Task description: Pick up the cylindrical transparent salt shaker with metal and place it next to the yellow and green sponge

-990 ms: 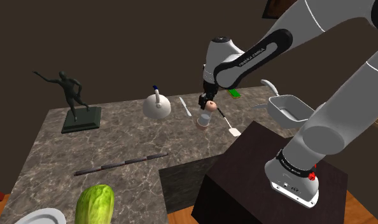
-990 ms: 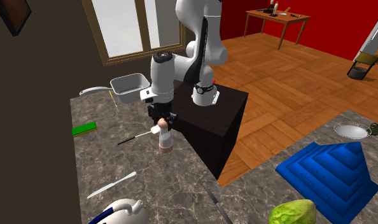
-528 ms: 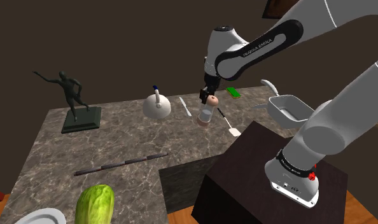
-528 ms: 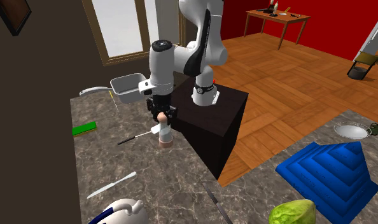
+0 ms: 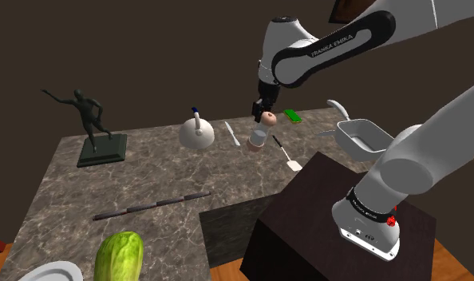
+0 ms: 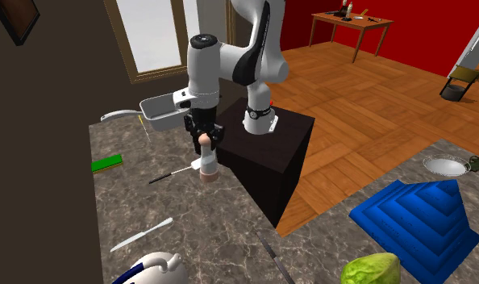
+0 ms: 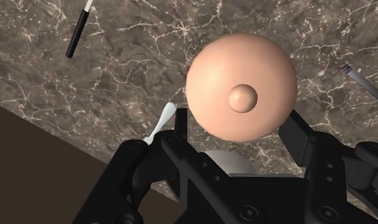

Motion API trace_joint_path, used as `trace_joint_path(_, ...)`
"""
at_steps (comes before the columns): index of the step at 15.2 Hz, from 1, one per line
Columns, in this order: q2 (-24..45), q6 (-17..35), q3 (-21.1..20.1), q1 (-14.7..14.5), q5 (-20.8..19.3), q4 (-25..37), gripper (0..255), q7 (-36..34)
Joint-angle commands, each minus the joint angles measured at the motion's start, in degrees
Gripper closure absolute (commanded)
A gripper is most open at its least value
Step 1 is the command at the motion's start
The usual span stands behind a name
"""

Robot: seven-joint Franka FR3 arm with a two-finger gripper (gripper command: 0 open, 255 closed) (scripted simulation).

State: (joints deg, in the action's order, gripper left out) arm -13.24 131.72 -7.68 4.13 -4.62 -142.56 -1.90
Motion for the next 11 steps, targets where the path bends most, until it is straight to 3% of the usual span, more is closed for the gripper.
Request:
trace_joint_path(1, -0.86, -1.94, 0.06, -0.08, 0.27, 1.07, 255, 0.3)
trace_joint_path(11, -4.51, -10.21, 0.39, -0.32, 1.14, 5.76, 255, 1.45)
